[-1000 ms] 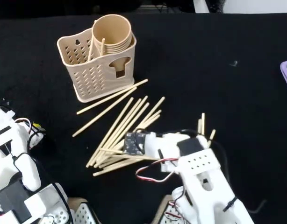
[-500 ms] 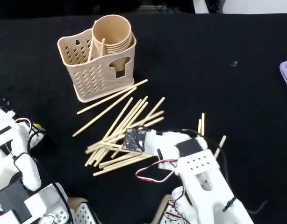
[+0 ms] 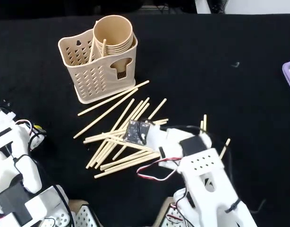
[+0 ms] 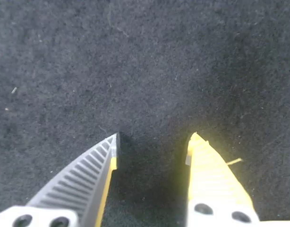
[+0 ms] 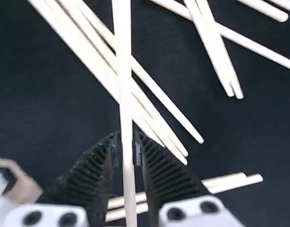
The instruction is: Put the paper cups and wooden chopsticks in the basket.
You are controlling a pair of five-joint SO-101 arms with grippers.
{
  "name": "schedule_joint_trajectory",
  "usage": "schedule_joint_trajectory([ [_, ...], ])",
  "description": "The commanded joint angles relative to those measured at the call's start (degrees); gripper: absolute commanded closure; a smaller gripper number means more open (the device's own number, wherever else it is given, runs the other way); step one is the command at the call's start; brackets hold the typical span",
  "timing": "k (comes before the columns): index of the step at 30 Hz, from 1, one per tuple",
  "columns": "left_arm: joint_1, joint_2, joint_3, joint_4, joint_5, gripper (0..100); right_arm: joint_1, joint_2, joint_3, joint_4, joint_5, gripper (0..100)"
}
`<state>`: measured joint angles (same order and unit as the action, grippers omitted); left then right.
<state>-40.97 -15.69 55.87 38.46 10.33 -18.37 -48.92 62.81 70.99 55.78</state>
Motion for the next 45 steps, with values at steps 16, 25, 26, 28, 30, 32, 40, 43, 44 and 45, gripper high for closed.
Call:
schedule_joint_trajectory([
  [16,-1.19,0.0,-2.59,0.0,0.18,76,-19.69,-0.66,-23.25,-0.62,-22.33,98.8],
  [25,-1.19,0.0,-2.59,0.0,0.18,76,-19.87,-0.57,-22.81,-30.24,-39.3,98.8],
  [26,-1.19,0.0,-2.59,0.0,0.18,76,-19.87,-0.57,-22.81,-32.79,-40.79,98.8],
  [28,-1.19,0.0,-2.59,0.0,0.18,76,-19.96,-0.57,-22.99,-37.89,-43.96,98.8],
  [30,-1.19,0.0,-2.59,0.0,0.18,76,-19.96,-0.4,-22.9,-43.52,-46.42,98.8],
  [32,-1.19,0.0,-2.59,0.0,0.18,76,-19.96,0.92,-22.9,-49.41,-48.0,98.8],
  [40,-1.19,0.0,-2.51,0.0,0.18,76,-19.96,17.54,-27.47,-71.12,-48.26,98.8],
  [43,-1.1,0.0,-2.42,0.0,0.18,76,-19.78,23.78,-32.4,-74.2,-48.26,98.8],
  [44,-1.01,0.0,-2.42,0.0,0.18,76,-19.78,25.71,-34.15,-74.9,-48.26,98.8],
  [45,-0.92,0.0,-2.42,0.0,0.18,76,-19.78,27.47,-36.09,-75.69,-48.26,98.8],
])
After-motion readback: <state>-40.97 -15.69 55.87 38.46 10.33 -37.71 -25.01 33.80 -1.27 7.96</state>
